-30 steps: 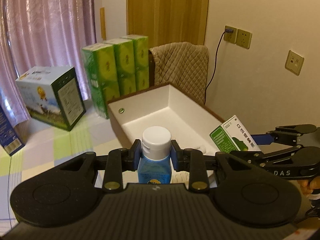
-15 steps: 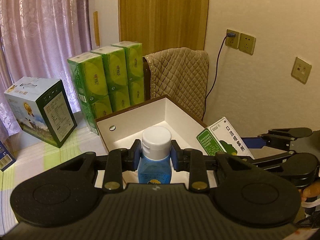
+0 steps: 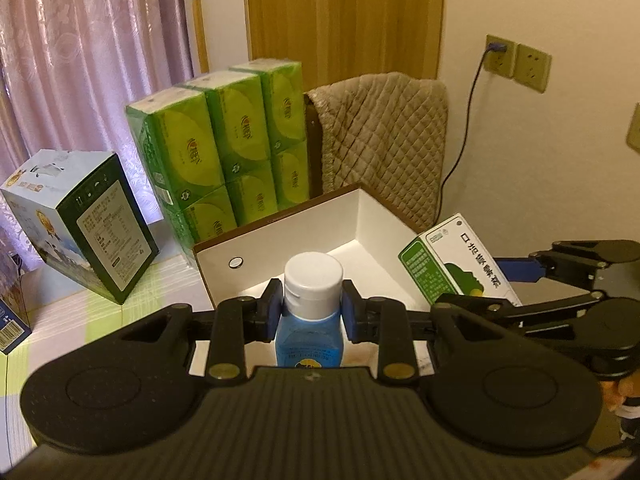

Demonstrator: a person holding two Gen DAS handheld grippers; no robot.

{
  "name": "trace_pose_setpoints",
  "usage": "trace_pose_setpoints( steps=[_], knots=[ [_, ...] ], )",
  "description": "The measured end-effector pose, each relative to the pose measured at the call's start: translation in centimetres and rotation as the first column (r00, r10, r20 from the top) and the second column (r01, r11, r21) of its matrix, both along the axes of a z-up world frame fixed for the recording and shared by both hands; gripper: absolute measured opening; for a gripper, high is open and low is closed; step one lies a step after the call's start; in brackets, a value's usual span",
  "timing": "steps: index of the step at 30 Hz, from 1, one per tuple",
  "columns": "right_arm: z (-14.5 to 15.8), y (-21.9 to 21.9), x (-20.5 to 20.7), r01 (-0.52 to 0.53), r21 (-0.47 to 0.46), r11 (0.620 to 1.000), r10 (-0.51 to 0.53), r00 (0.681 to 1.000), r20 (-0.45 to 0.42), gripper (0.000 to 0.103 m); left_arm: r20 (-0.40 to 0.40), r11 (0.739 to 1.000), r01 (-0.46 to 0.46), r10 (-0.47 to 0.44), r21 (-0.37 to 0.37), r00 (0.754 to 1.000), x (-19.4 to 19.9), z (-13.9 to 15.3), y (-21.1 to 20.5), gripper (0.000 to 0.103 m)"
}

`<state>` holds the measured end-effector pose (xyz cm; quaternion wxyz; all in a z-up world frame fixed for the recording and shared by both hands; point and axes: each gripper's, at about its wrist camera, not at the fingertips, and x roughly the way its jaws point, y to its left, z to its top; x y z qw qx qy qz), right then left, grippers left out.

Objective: Organize objects
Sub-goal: 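Carry the blue tube and spray box up over the brown box with both tools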

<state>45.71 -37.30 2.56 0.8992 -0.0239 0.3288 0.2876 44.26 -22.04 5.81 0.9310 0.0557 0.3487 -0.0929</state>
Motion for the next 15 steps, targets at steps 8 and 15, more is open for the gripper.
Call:
trace_pose_setpoints(
  steps=[8,15],
  knots=[
    [-1.7,1.1,3.4,0.013,-0.010,1.000,-0.014,1.000,-0.023,0.052,-0.034,0.999,-0.032,0.033,0.037,0.999,4.4,-1.9,0.2,0.026],
    [-3.6,1.8,5.9,0.026,-0.023,0.999,-0.027,0.998,-0.050,0.052,-0.073,0.995,-0.038,0.045,0.087,0.996,7.7,-4.2,0.2,0.026]
  ],
)
